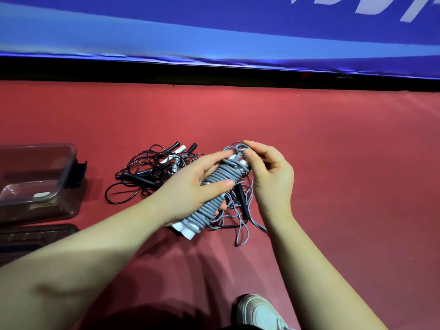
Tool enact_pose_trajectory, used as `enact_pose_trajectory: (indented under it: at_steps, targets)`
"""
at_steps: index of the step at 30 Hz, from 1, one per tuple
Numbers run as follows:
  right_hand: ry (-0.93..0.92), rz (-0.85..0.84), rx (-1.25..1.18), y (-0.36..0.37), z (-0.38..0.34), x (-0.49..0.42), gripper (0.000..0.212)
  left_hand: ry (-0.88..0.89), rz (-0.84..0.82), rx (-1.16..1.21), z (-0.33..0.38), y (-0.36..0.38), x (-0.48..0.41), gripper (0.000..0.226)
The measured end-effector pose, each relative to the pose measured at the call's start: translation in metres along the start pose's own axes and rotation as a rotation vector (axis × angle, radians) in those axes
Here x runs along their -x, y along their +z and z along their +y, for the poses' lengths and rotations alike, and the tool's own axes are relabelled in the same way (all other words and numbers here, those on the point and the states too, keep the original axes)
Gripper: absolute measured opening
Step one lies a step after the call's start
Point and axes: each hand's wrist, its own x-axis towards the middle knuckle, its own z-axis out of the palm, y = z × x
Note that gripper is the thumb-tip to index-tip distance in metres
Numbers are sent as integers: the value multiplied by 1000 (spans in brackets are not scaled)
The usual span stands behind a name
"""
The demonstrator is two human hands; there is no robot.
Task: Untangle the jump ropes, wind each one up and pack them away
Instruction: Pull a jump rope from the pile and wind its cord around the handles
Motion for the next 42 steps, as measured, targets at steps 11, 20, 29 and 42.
enact_pose_trajectory:
  at_steps: [11,20,29,42]
  targets:
    - [79,23,-45,0,9,9,21,-13,62,33,3,0,-2,48]
    - [-63,-116,135,-3,7,4,16,-1,26,-74,-1,-7,2,51]
    - [-15,-220,324,-1,1,1,9,70,71,-834,10,-17,2,71]
    - [134,-684,417,-9,-13,-10,21,19,69,-1361,9,-19,0,46]
